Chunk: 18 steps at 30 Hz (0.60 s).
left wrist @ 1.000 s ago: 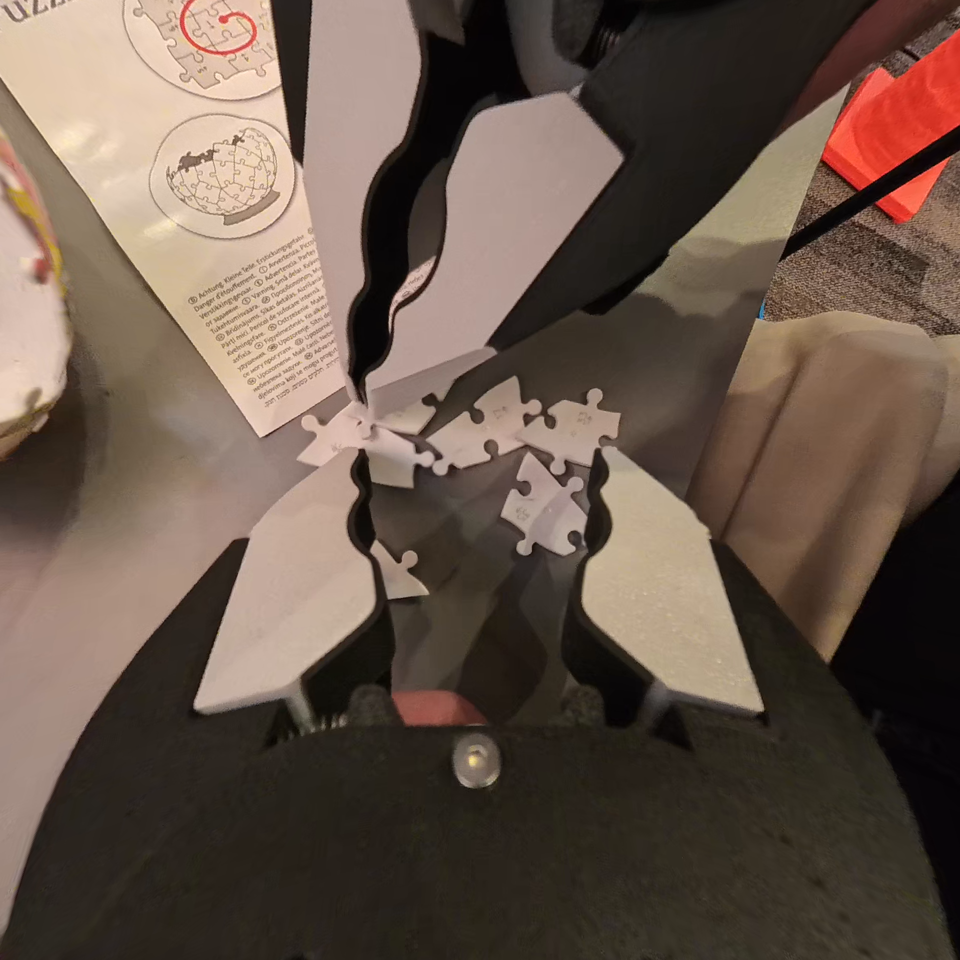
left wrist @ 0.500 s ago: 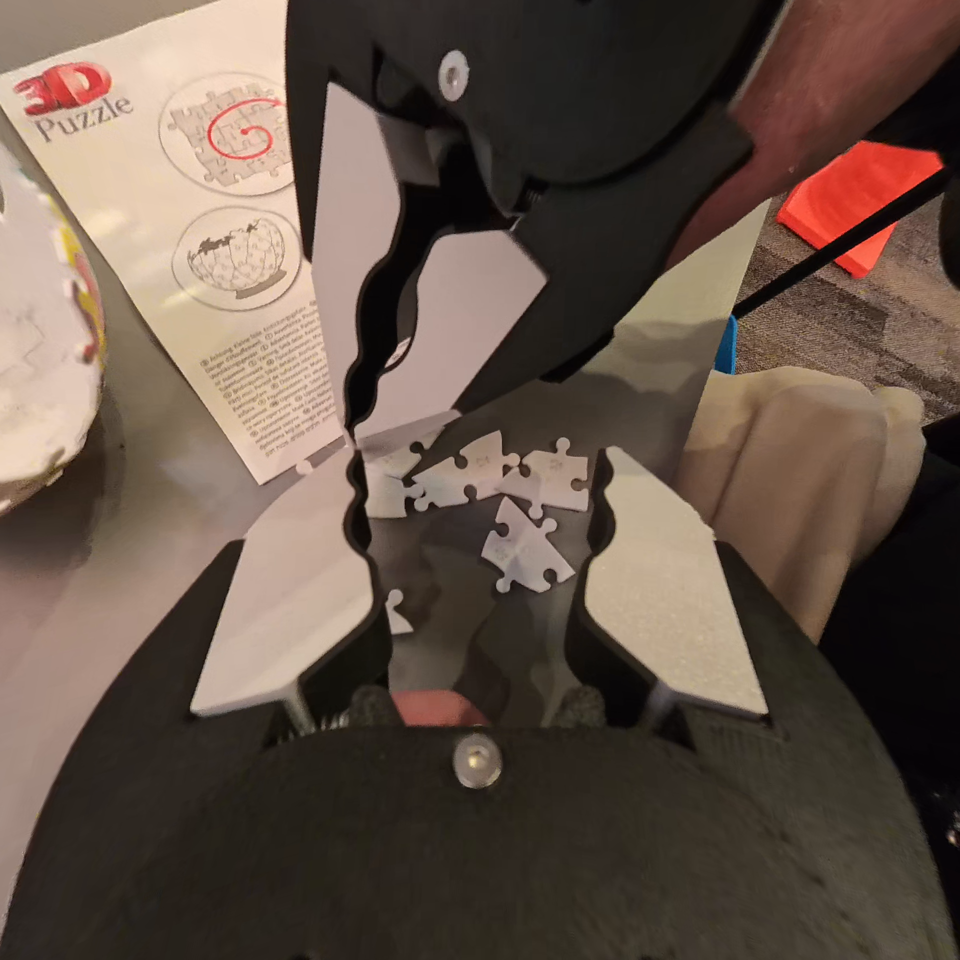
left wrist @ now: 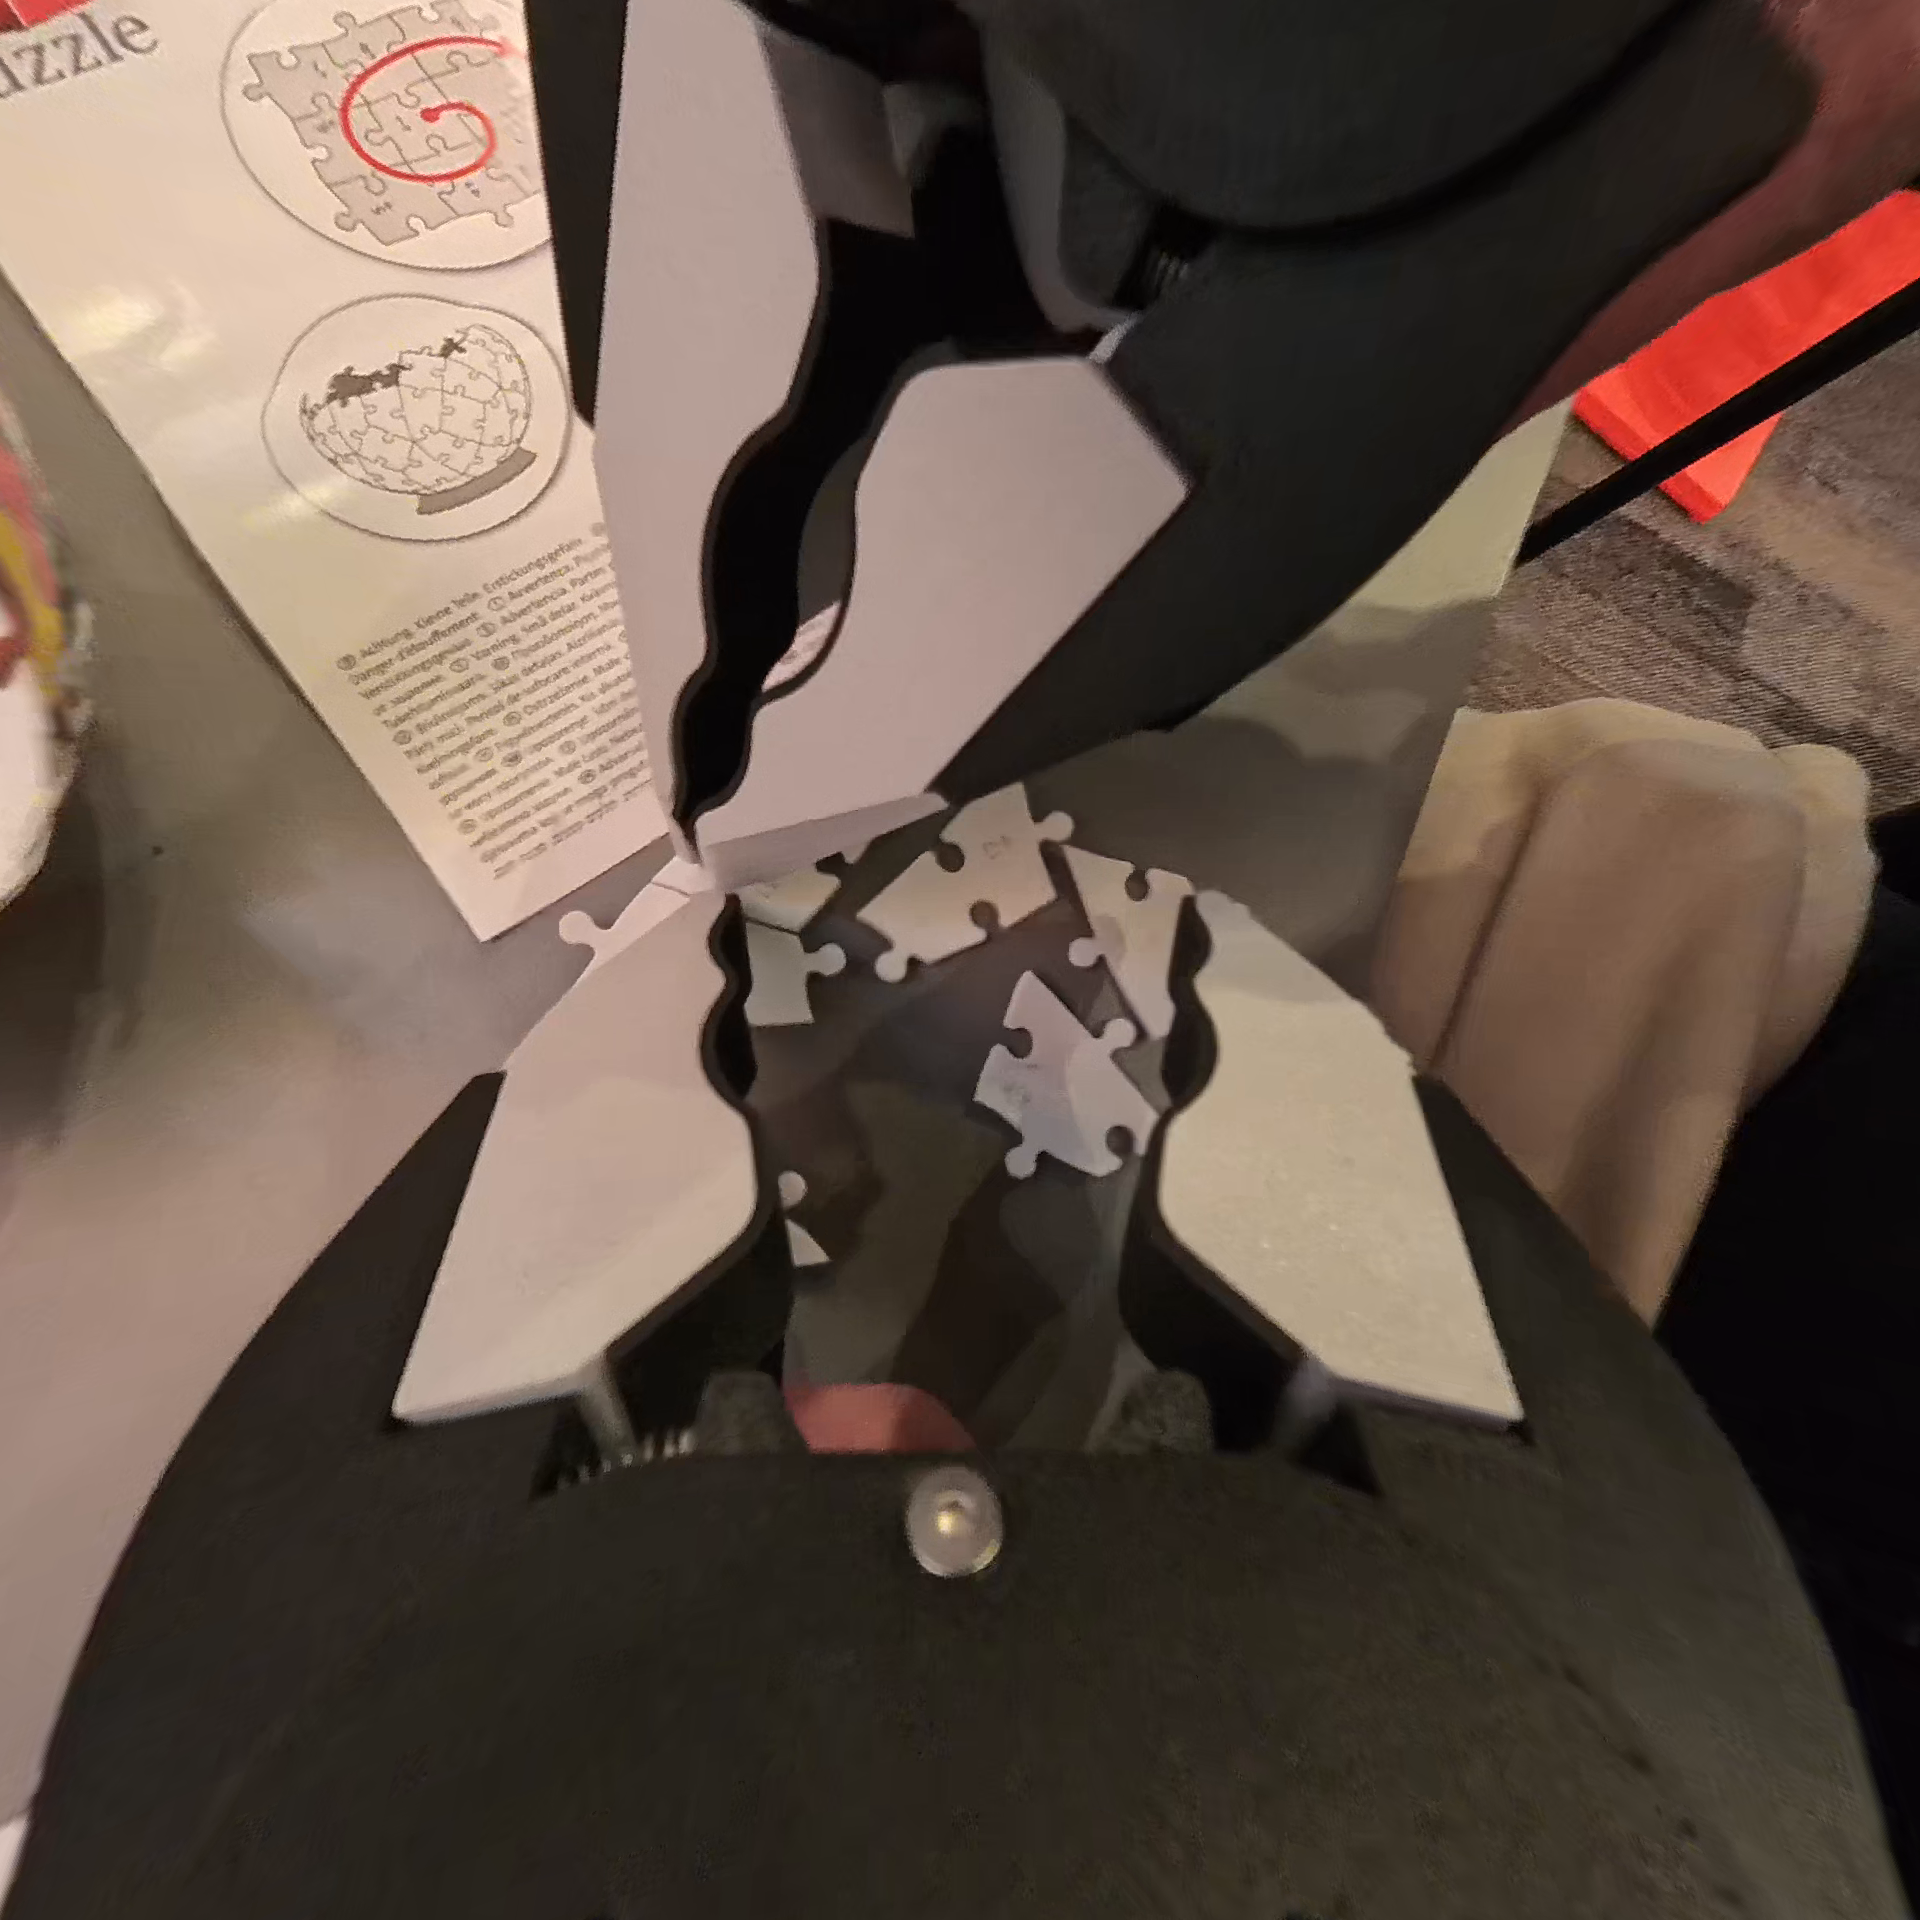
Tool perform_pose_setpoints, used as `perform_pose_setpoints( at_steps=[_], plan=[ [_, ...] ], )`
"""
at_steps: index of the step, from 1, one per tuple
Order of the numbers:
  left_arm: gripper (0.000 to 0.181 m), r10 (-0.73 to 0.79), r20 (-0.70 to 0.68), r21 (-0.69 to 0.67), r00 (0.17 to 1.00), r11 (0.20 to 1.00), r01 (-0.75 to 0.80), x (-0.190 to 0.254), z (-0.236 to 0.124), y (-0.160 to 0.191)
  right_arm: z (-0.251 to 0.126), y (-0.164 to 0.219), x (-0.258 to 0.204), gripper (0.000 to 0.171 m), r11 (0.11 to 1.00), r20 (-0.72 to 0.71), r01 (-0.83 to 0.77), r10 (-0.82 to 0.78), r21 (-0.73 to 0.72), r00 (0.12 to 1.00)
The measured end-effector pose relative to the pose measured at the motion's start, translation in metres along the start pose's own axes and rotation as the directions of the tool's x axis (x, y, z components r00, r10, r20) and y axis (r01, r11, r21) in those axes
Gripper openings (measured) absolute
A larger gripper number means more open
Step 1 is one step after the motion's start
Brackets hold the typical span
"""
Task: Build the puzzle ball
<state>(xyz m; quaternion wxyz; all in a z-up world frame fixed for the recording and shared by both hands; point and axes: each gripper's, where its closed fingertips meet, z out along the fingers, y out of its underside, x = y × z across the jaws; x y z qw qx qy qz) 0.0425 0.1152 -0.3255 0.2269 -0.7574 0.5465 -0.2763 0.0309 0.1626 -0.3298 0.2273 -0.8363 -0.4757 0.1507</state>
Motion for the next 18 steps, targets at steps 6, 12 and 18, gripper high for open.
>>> perform_pose_setpoints(
  at_steps=[6, 12, 18],
  plan=[
    [0.079, -0.036, -0.034, 0.012, 0.999, 0.999, 0.036, -0.006, -0.007, 0.0, 0.001, -0.001, 0.0, 0.0, 1.0, 0.003, 0.002, -0.002, 0.004, 1.0],
    [0.068, -0.034, 0.011, 0.018, 0.999, 0.999, 0.033, -0.013, -0.004, 0.002, 0.003, -0.006, -0.001, 0.0, 1.0, -0.004, 0.014, -0.014, -0.003, 1.0],
    [0.076, -0.046, -0.016, 0.012, 0.999, 0.999, 0.046, -0.008, -0.005, 0.001, 0.005, -0.009, 0.002, 0.0, 1.0, -0.024, -0.007, 0.007, -0.006, 1.0]
  ],
)
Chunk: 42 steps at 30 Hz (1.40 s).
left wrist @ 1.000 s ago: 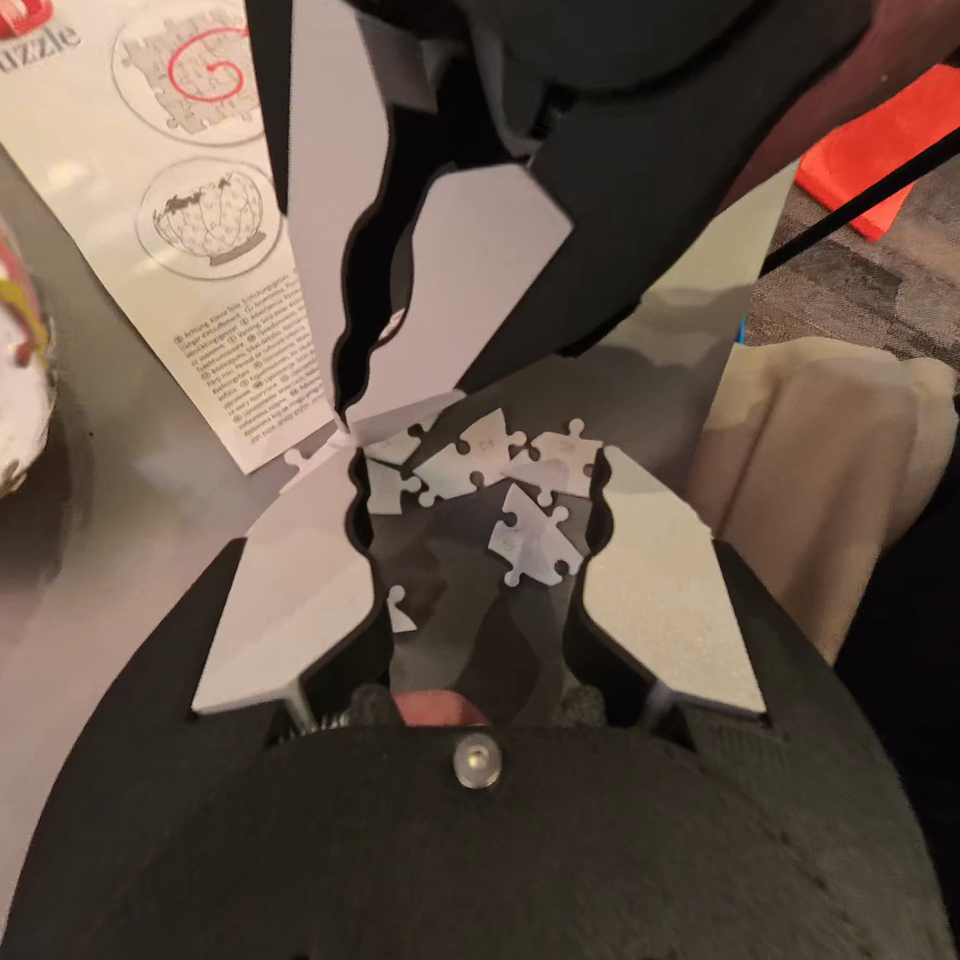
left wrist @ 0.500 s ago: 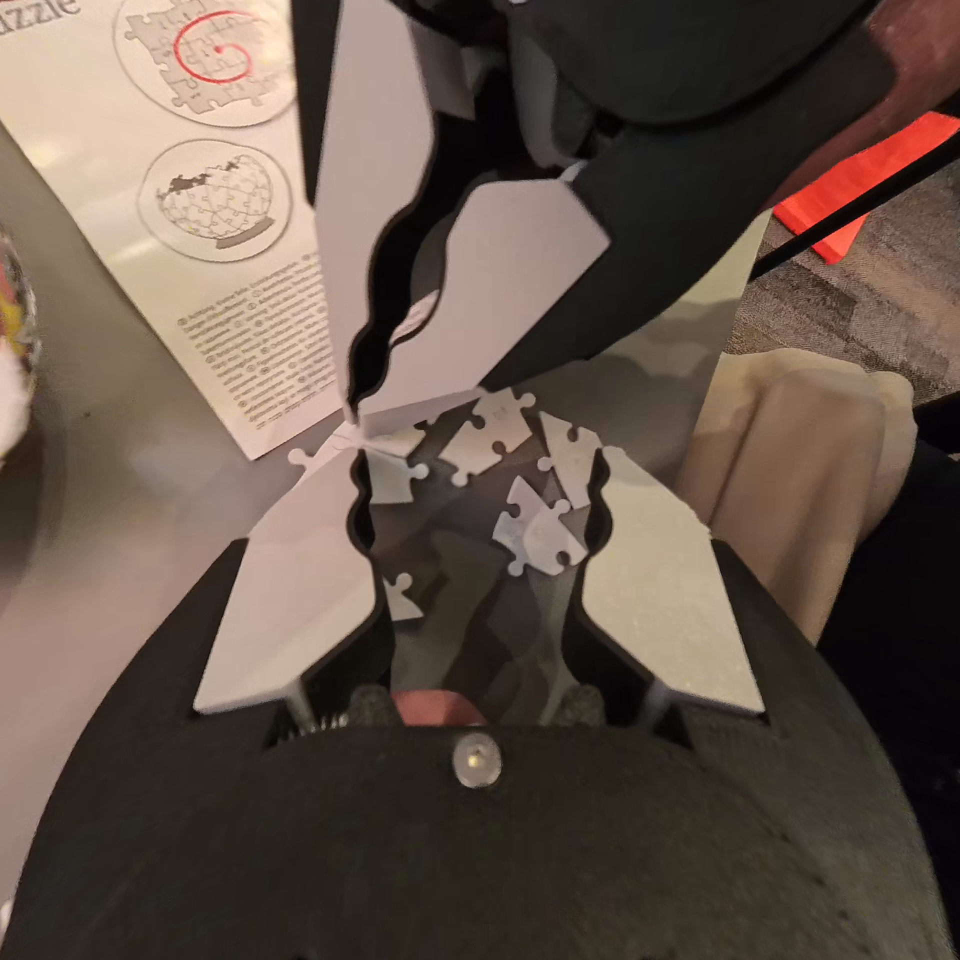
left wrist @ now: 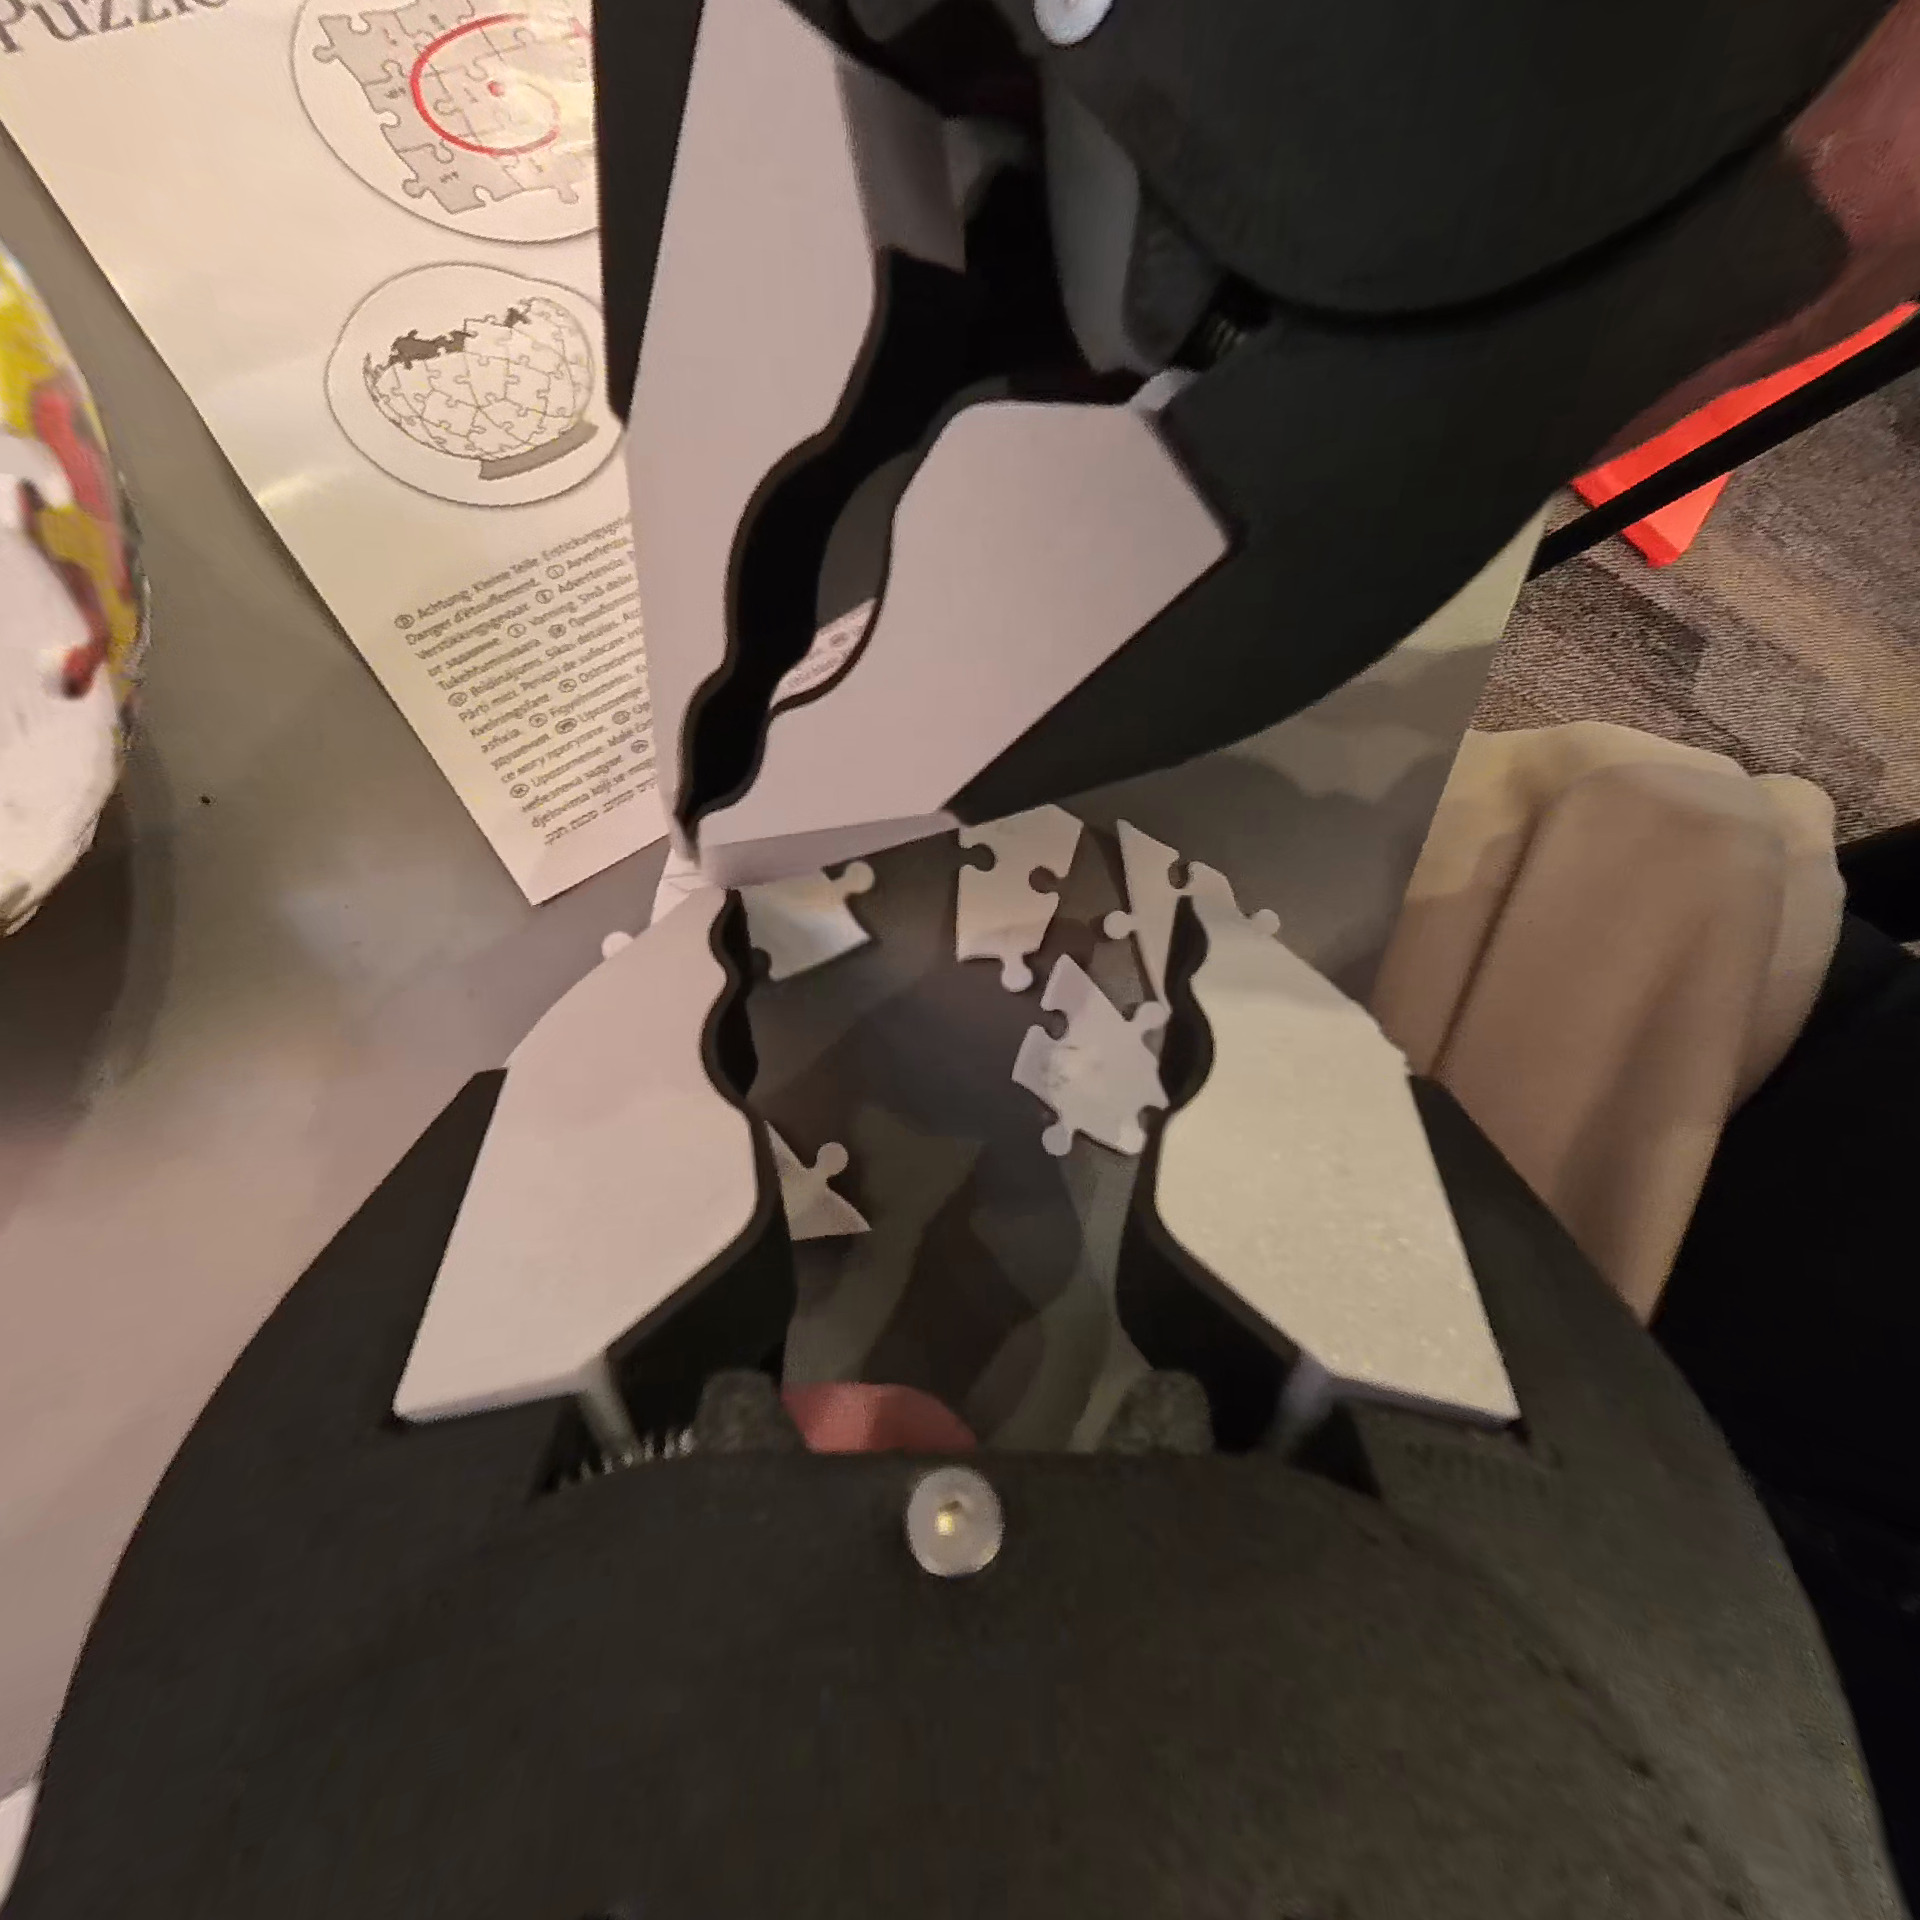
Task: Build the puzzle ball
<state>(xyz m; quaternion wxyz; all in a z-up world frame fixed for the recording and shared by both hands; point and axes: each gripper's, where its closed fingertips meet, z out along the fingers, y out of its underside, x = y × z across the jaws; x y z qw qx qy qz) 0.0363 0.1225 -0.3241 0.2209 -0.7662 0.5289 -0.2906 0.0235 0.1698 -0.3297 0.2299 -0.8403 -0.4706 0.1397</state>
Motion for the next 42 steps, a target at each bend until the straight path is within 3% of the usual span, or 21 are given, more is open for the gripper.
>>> perform_pose_setpoints(
  at_steps=[14, 17, 20, 26, 32, 34, 42],
  plan=[
    [0.084, -0.014, -0.028, -0.007, 1.0, 1.0, 0.014, -0.001, -0.018, 0.006, 0.001, 0.001, -0.001, 0.0, 0.995, -0.054, 0.071, -0.075, -0.066, 0.996],
    [0.084, -0.005, -0.027, 0.003, 1.0, 1.0, 0.005, -0.002, -0.021, 0.005, -0.001, -0.006, -0.006, 0.0, 1.0, 0.001, 0.021, -0.021, -0.003, 1.0],
    [0.084, 0.013, -0.016, 0.021, 1.0, 1.0, -0.013, -0.003, -0.024, 0.003, -0.026, -0.018, 0.003, 0.0, 0.994, 0.01, -0.04, 0.039, 0.104, 0.999],
    [0.081, 0.031, -0.002, 0.011, 1.0, 0.999, -0.031, -0.006, -0.026, 0.007, -0.044, 0.018, 0.023, 0.0, 0.992, -0.036, -0.103, 0.106, 0.079, 0.994],
    [0.082, 0.103, 0.002, -0.033, 0.995, 0.994, -0.102, -0.009, -0.039, 0.016, -0.041, 0.026, 0.011, 0.007, 0.995, 0.002, -0.079, 0.079, 0.063, 0.997],
    [0.081, 0.12, 0.018, -0.054, 0.993, 0.991, -0.118, -0.014, -0.043, 0.022, -0.041, 0.029, 0.011, 0.016, 0.995, 0.004, -0.079, 0.079, 0.056, 0.997],
    [0.079, 0.171, 0.033, -0.086, 0.985, 0.982, -0.167, -0.016, -0.049, 0.035, -0.051, 0.04, -0.003, 0.019, 0.997, 0.027, -0.038, 0.036, 0.061, 0.999]
  ],
)
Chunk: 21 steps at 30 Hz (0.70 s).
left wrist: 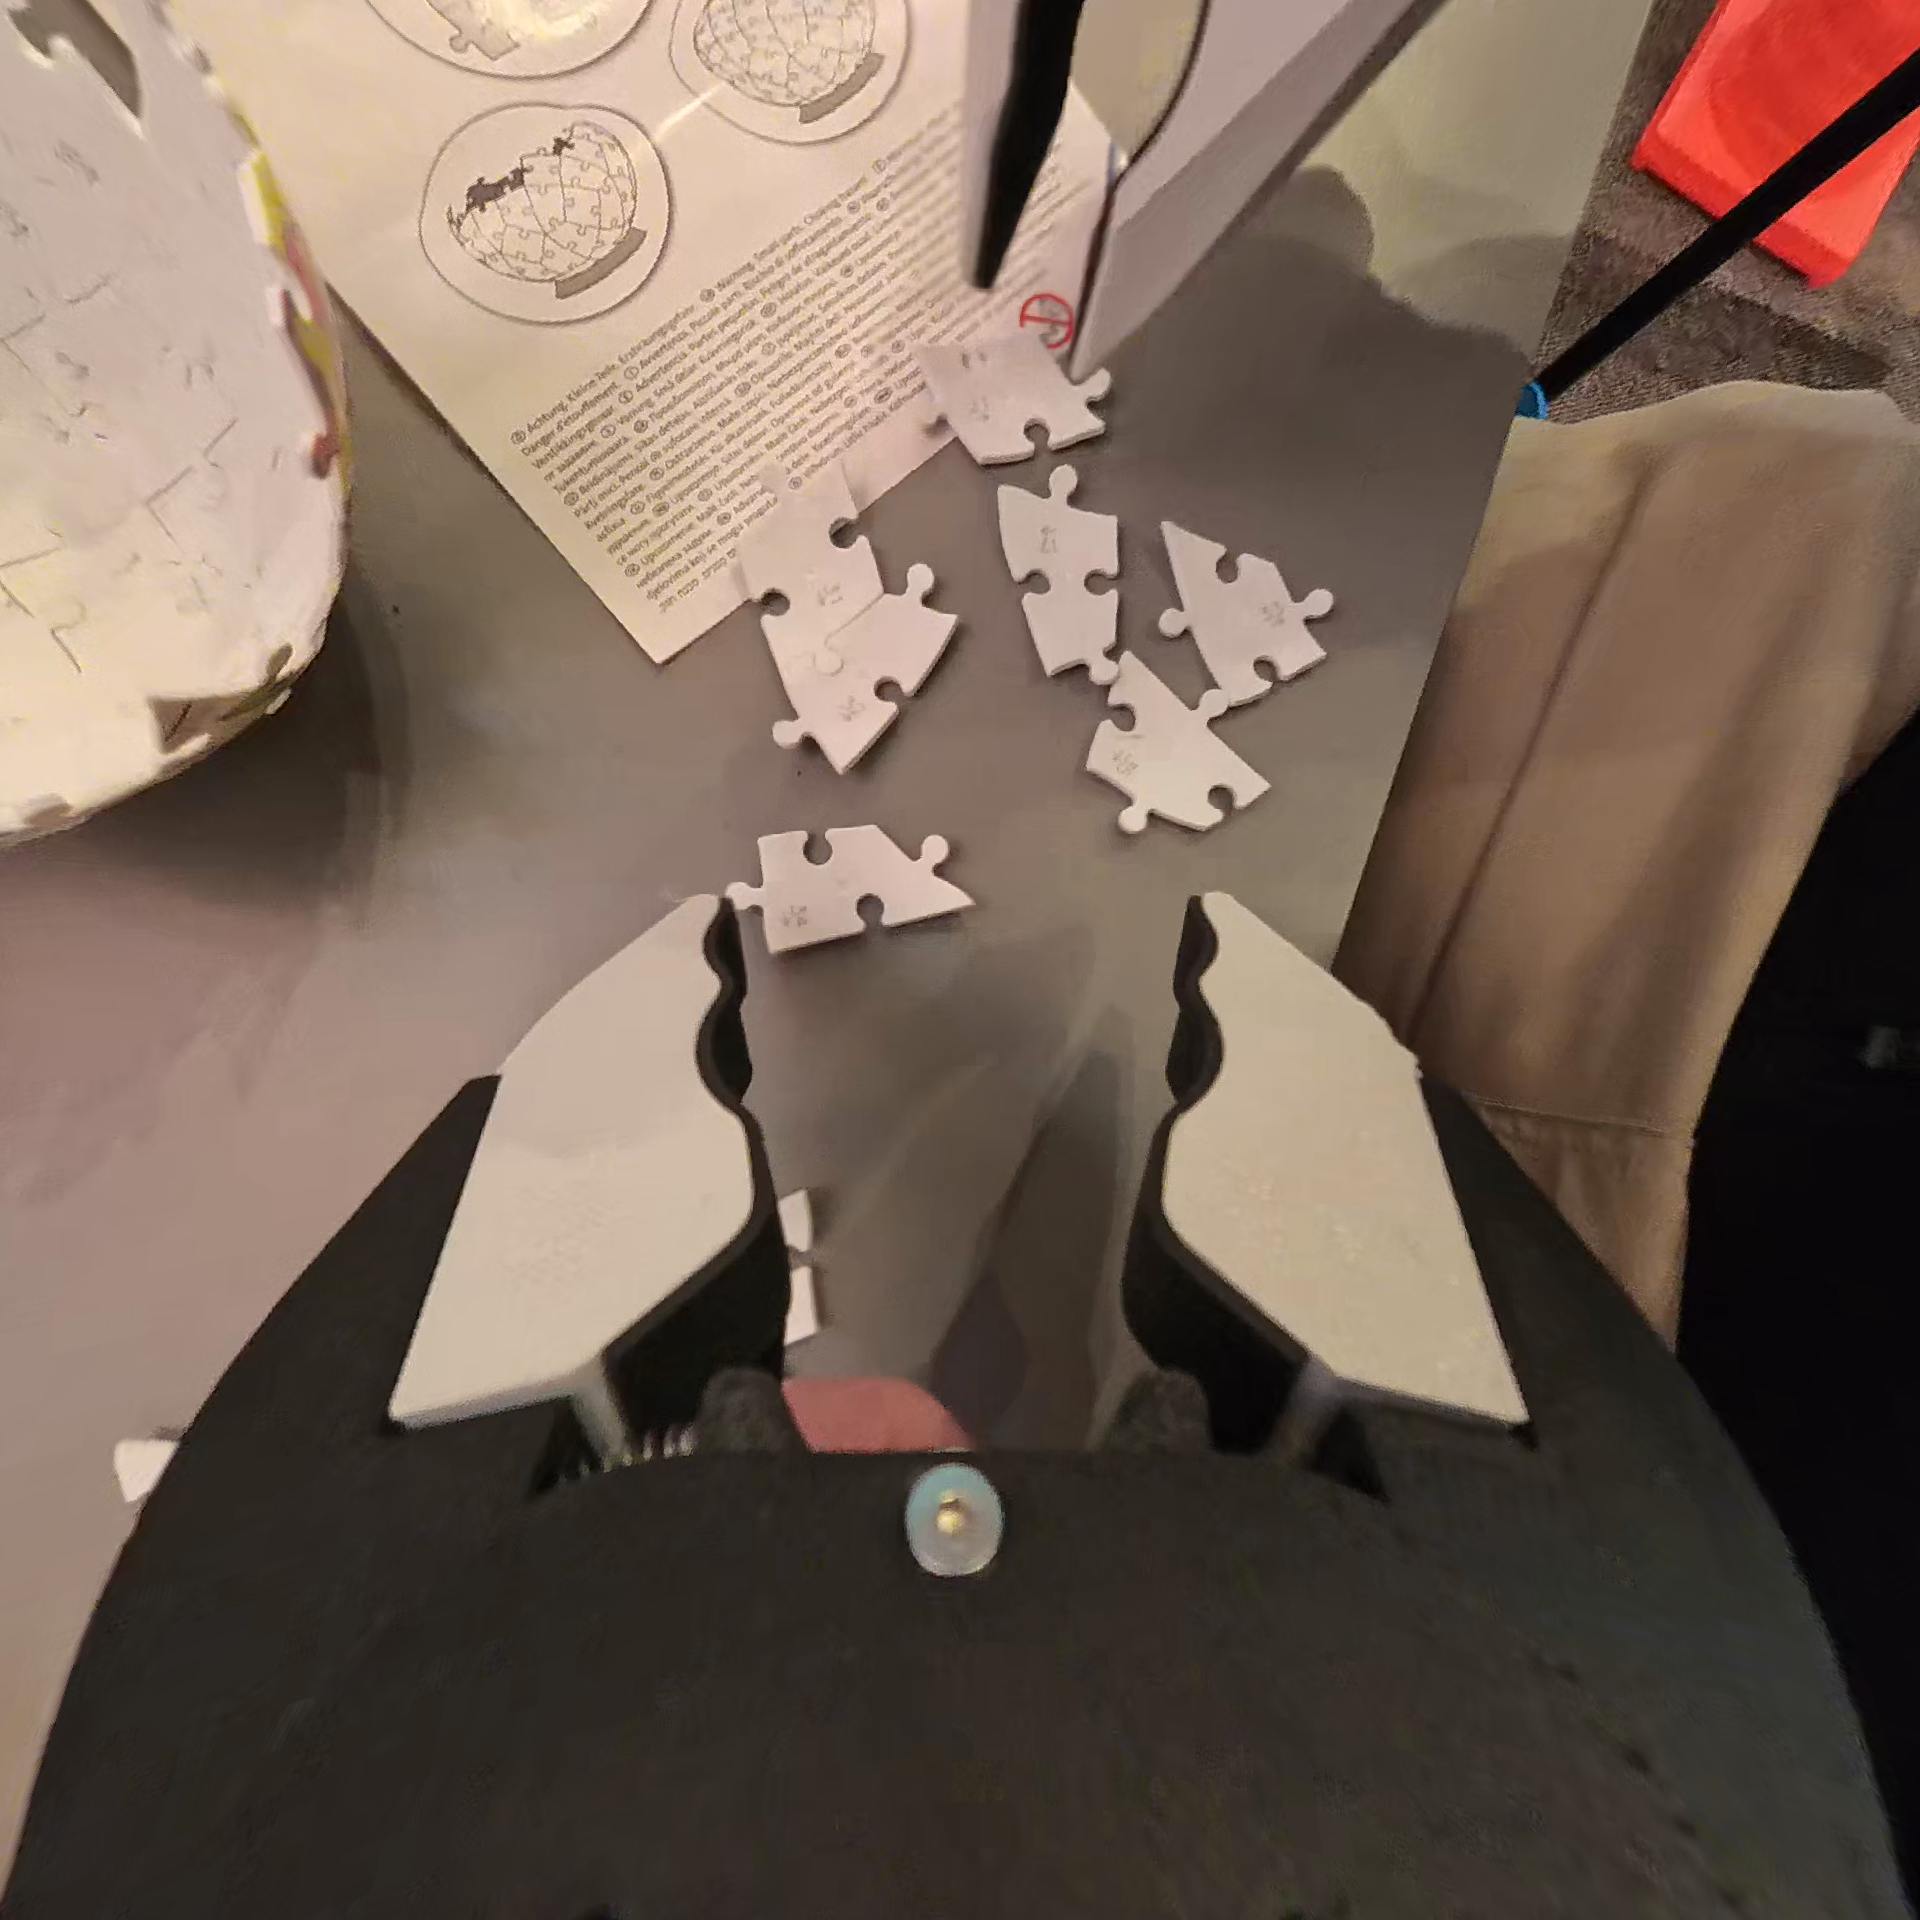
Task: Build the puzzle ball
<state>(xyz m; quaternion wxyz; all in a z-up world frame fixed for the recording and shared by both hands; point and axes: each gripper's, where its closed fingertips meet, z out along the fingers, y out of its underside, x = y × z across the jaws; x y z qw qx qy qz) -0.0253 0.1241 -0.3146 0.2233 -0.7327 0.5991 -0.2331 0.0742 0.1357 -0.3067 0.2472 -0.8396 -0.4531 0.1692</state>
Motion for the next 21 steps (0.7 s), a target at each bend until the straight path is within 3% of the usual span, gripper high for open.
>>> perform_pose_setpoints(
  at_steps=[11, 21],
  plan=[
    [0.082, 0.028, 0.066, -0.027, 0.997, 0.999, -0.026, -0.01, -0.005, 0.015, -0.012, 0.02, 0.01, 0.032, 1.0, -0.019, 0.021, -0.021, -0.007, 1.0],
    [0.08, -0.006, 0.111, -0.014, 0.994, 1.0, 0.007, -0.024, -0.028, 0.032, 0.011, 0.02, -0.002, 0.042, 0.994, -0.001, 0.075, -0.076, -0.079, 0.997]
  ],
)
